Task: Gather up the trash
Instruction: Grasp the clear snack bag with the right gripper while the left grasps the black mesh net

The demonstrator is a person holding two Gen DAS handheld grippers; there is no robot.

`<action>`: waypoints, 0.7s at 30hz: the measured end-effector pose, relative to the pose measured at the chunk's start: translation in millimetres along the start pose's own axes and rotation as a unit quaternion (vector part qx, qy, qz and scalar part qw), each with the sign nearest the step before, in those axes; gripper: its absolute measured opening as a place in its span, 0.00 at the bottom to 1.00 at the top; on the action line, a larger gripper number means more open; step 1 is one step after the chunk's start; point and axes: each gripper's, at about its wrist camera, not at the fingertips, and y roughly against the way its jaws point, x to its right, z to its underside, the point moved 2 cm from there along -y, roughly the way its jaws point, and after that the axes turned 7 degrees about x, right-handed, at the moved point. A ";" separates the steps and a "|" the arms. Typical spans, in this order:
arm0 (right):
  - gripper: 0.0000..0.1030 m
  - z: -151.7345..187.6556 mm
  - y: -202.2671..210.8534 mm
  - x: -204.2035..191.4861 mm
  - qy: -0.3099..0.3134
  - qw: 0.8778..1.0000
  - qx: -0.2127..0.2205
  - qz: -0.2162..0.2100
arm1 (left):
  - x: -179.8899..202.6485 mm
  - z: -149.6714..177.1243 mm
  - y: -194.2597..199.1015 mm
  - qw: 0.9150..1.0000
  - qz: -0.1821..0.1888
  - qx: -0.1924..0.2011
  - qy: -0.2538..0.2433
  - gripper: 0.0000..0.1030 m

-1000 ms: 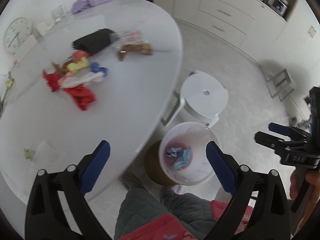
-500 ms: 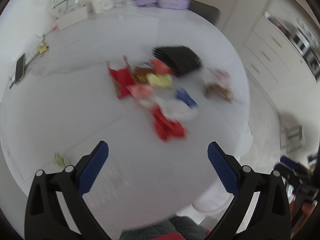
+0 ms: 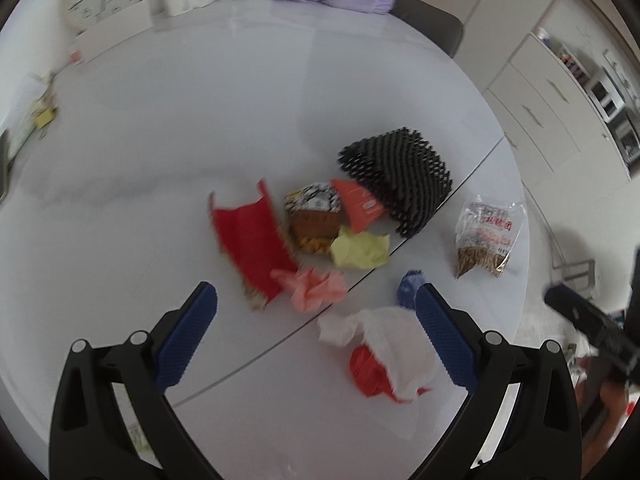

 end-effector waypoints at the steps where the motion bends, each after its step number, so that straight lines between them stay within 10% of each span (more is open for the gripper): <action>1: 0.91 -5.4 -7.8 1.2 0.000 1.000 -0.002 -0.002 | 2.2 -2.8 -2.8 1.000 0.005 0.000 -0.006 0.92; 9: 0.79 -40.2 -72.0 24.0 -0.017 0.999 -0.037 -0.013 | 28.3 -27.8 -18.3 0.998 0.038 0.009 -0.050 0.92; 15: 0.41 -36.5 -88.1 32.0 -0.027 0.997 -0.066 -0.043 | 58.8 -56.8 -43.0 0.988 0.065 0.004 -0.142 0.92; 21: 0.25 -32.8 -59.1 44.1 -0.047 0.996 -0.052 -0.059 | 74.5 -97.2 -89.4 0.976 0.092 -0.035 -0.194 0.92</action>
